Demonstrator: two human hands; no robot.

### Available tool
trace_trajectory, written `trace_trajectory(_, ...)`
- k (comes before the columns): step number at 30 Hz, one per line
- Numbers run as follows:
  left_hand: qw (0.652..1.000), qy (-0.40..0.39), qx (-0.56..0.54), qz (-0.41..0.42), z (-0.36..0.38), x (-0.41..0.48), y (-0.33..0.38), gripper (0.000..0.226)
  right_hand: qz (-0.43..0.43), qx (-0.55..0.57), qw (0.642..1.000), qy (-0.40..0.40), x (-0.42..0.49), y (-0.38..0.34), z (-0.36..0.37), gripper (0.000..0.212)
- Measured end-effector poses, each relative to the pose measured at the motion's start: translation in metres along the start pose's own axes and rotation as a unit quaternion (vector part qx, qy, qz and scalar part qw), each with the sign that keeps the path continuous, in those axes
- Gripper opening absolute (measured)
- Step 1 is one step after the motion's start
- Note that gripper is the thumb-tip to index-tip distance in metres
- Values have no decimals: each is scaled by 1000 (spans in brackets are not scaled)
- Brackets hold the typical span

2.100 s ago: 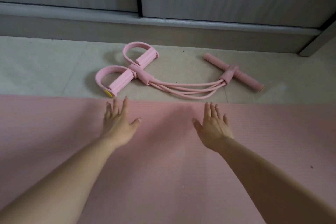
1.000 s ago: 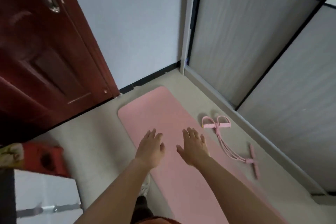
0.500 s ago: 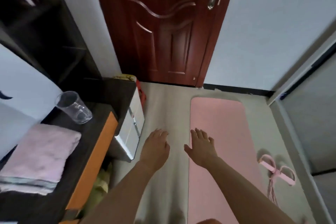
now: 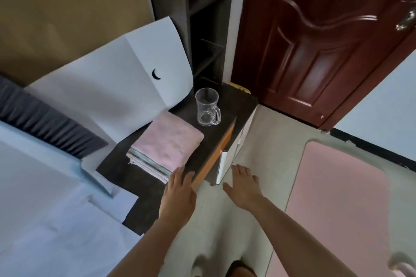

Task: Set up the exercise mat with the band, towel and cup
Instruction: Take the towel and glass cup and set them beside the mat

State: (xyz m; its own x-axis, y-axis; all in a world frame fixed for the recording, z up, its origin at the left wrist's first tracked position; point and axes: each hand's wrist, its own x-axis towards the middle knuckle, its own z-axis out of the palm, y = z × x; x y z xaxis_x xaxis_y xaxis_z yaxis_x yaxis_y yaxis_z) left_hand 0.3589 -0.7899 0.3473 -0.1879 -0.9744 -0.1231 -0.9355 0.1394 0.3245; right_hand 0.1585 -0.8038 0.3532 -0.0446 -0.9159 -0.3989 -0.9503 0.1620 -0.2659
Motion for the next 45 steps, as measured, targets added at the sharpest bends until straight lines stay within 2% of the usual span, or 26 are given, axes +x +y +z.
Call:
trace_trajectory(7, 998, -13, 49, -43, -5, 31, -15, 70, 6, 69, 997, 30, 49, -39, -31, 61)
trace_trajectory(12, 992, -49, 68, -100, -15, 67, -9, 91, 43, 189, 979, 68, 100, -54, -74, 74)
trace_trajectory(18, 976, -86, 107, -167, -18, 97, -2, 90, 15, 268, 961, 72, 147, -61, -104, 50)
trace_trajectory(22, 965, -84, 162, -190, -13, 106, 9, 82, 31, 310, 949, 39, 163, -63, -111, 37)
trace_trajectory(25, 957, -85, 199, -195, -8, 109, 9, 77, 65, 389, 918, -32, 170, -59, -118, 30)
trace_trajectory(28, 947, -100, 230, -200, -16, 117, 9, 68, 66, 421, 900, -88, 173, -52, -125, 18)
trace_trajectory(30, 951, -103, 203, -208, -27, 127, 11, 57, 58, 427, 897, -95, 173, -44, -129, 19)
trace_trajectory(32, 962, -80, 152, -213, -43, 140, 17, 39, 47, 404, 910, -81, 174, -30, -138, 19)
trace_trajectory(34, 972, -45, 117, -199, -61, 152, 28, 27, 60, 403, 911, -63, 178, -14, -150, 17)
trace_trajectory(37, 979, 15, 152, -137, -87, 173, 57, 23, 86, 405, 909, -45, 187, 19, -174, 18)
trace_trajectory(40, 985, 80, 140, -67, -105, 196, 98, 22, 102, 393, 914, -12, 195, 58, -199, 17)
trace_trajectory(43, 989, 90, 114, 11, -101, 227, 147, 25, 132, 393, 909, 36, 200, 109, -220, 21)
trace_trajectory(45, 990, 80, 101, 55, -92, 248, 185, 28, 158, 431, 886, 67, 201, 149, -231, 20)
